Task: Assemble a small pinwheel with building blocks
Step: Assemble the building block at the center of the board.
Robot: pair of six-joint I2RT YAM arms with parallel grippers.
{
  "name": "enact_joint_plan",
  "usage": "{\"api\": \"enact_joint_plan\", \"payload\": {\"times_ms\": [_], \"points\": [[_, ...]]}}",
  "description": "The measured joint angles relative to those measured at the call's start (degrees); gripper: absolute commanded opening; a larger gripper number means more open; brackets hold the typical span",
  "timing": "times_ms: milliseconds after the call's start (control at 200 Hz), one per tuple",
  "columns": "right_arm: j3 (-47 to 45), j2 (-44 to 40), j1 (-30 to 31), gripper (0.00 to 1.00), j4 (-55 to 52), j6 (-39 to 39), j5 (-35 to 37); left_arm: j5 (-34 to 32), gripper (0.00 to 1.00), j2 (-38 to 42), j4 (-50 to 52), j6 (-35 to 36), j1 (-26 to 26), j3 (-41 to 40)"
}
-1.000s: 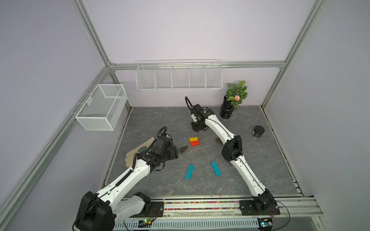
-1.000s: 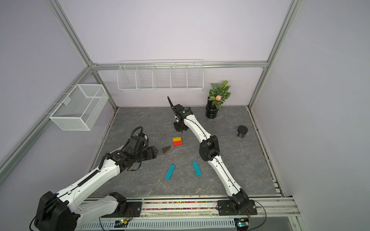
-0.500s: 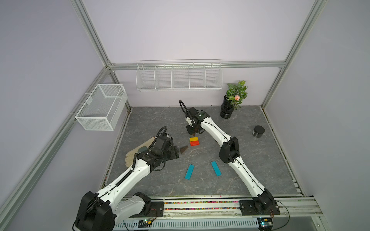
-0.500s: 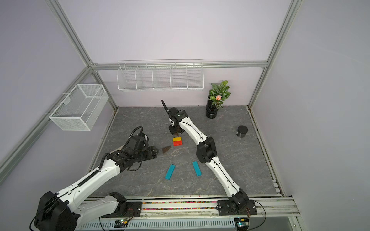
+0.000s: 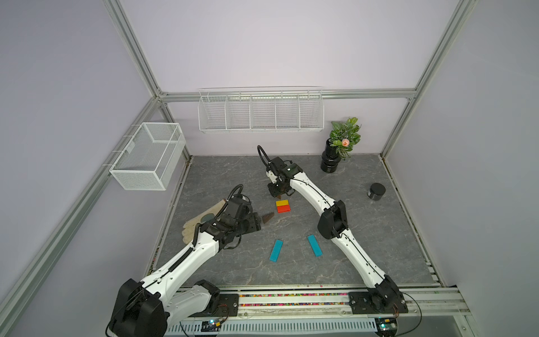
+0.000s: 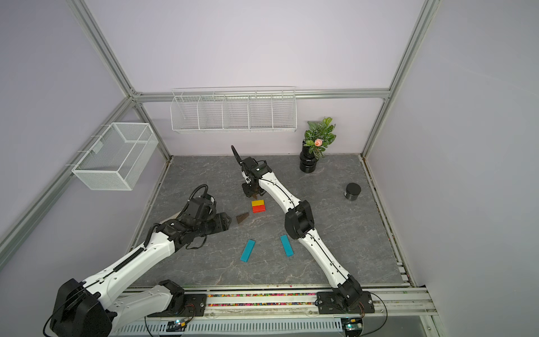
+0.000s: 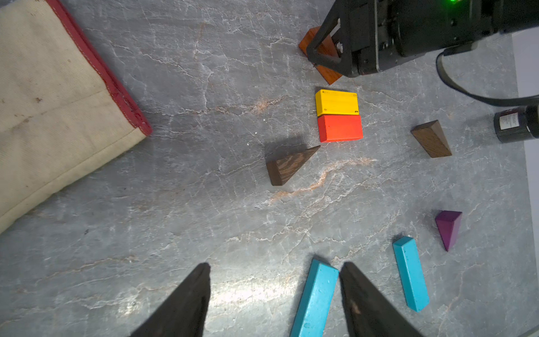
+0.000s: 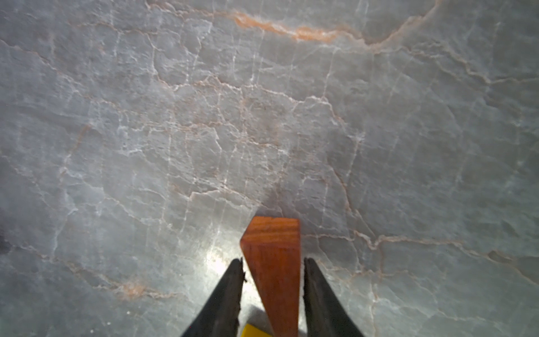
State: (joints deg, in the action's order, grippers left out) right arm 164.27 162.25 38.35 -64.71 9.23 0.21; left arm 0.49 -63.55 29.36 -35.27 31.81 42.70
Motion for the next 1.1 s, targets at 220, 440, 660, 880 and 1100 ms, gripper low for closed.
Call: {"api": "enact_joint_plan", "payload": {"times_ms": [220, 440, 660, 880, 1100], "points": [[0.00, 0.00, -0.15, 0.36, -0.20, 0.28, 0.48, 0.07, 0.73, 0.00, -0.22, -0.31, 0.00, -0.26], [0.00, 0.00, -0.44, 0.25, -0.57, 0.39, 0.61, 0.70, 0.73, 0.00, -0.37, -0.33, 0.00, -0.28], [0.00, 0.00, -0.46, 0.24, -0.17, 0.48, -0.11, 0.98, 0.73, 0.00, -0.39, -0.33, 0.00, -0.28], [0.00, 0.00, -0.35, 0.24, 1.84, 0.79, -1.60, 1.05, 0.73, 0.00, -0.39, -0.31, 0.00, -0.28], [0.00, 0.04, 0.13, 0.26, 2.91, 0.76, -2.05, 1.05, 0.73, 0.00, -0.39, -0.33, 0.00, -0.28]]}}
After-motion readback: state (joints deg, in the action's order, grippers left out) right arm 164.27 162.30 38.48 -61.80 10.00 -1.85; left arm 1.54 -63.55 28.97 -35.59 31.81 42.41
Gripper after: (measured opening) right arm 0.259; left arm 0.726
